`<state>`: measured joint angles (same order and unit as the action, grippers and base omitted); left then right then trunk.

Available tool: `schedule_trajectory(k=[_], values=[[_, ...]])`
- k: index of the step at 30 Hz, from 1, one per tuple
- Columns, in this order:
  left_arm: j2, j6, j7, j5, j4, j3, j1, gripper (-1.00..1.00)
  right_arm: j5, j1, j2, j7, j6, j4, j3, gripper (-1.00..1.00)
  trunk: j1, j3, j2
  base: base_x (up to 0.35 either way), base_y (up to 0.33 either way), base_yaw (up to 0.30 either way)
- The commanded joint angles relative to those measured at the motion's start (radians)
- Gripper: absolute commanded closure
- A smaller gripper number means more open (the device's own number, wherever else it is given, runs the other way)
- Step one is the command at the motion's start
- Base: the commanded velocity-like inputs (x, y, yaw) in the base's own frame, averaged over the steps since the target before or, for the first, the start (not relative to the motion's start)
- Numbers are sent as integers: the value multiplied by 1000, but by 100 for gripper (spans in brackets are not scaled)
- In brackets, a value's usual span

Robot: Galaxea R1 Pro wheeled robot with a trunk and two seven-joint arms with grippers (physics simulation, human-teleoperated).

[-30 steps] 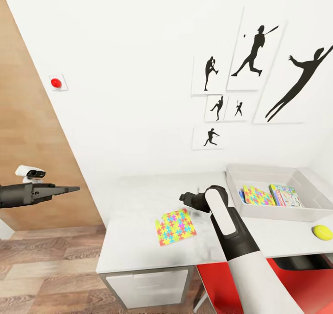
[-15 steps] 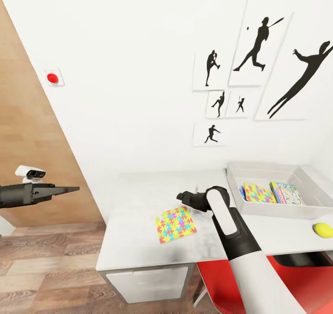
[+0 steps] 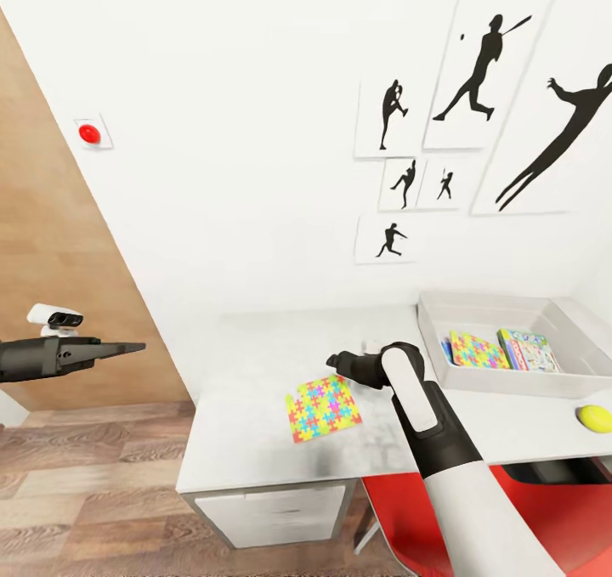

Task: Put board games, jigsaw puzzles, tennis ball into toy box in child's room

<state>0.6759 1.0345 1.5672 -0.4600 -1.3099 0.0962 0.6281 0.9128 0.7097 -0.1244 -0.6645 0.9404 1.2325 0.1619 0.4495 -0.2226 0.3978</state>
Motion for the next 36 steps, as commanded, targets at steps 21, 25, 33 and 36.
schedule_trajectory(k=[21,25,33,36], values=[[1,10,4,0,13,0,1,-100,7,13,23,-11,2,1,-10,-100,1,-37,2,0,21,0],[1,9,4,0,14,0,1,-100,9,13,41,-11,2,1,-13,-100,1,-43,2,0,96,0],[0,7,4,0,14,0,1,-100,9,13,53,-11,2,1,-14,-100,1,-56,2,13,29,0],[0,7,4,0,14,0,1,-100,9,13,53,-11,2,1,-15,-100,1,-61,2,93,55,0]])
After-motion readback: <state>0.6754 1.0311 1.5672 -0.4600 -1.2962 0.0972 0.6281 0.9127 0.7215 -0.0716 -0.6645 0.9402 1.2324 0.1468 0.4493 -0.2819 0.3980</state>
